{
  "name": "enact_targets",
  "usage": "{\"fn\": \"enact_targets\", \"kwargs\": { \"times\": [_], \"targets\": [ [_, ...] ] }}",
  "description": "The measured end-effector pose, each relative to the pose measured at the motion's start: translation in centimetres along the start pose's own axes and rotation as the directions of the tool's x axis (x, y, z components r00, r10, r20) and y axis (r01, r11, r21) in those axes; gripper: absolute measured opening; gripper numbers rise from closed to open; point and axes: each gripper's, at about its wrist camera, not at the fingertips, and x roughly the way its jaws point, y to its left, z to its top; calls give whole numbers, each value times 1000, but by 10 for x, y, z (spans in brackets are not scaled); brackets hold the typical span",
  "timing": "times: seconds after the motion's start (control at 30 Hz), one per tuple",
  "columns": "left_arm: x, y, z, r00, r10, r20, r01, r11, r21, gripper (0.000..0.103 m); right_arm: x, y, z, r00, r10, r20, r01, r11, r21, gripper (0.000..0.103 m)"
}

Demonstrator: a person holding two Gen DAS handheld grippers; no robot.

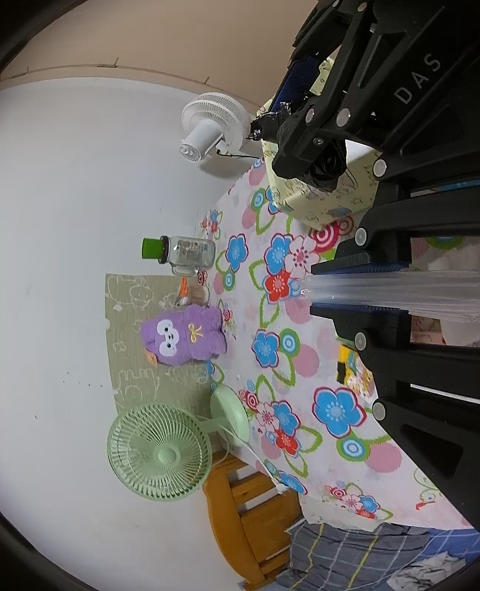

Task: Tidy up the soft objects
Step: 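Lift the black cloth with the right tool while the left tool lifts the clear plastic pack toward the box, then drop the black cloth into the box with the right tool while the left releases the pack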

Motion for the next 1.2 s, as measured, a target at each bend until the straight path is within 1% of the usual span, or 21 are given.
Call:
{"fn": "enact_targets", "kwargs": {
  "times": [0.2,0.47,0.7,1.2],
  "targets": [
    [6,-21,12,1000,-15,7,15,1000,15,12,-1,-22,9,1000,-15,9,15,1000,11,60],
    [14,-46,19,999,-32,-1,32,999,28,12,-1,-50,16,999,-32,9,32,999,22,60],
    [22,-72,26,998,-65,-5,65,997,41,12,-3,-75,20,998,-68,9,68,997,30,60],
    [57,-114,30,990,-123,-62,127,990,65,12,13,-125,18,994,-106,-33,107,992,60,60]
  ]
}}
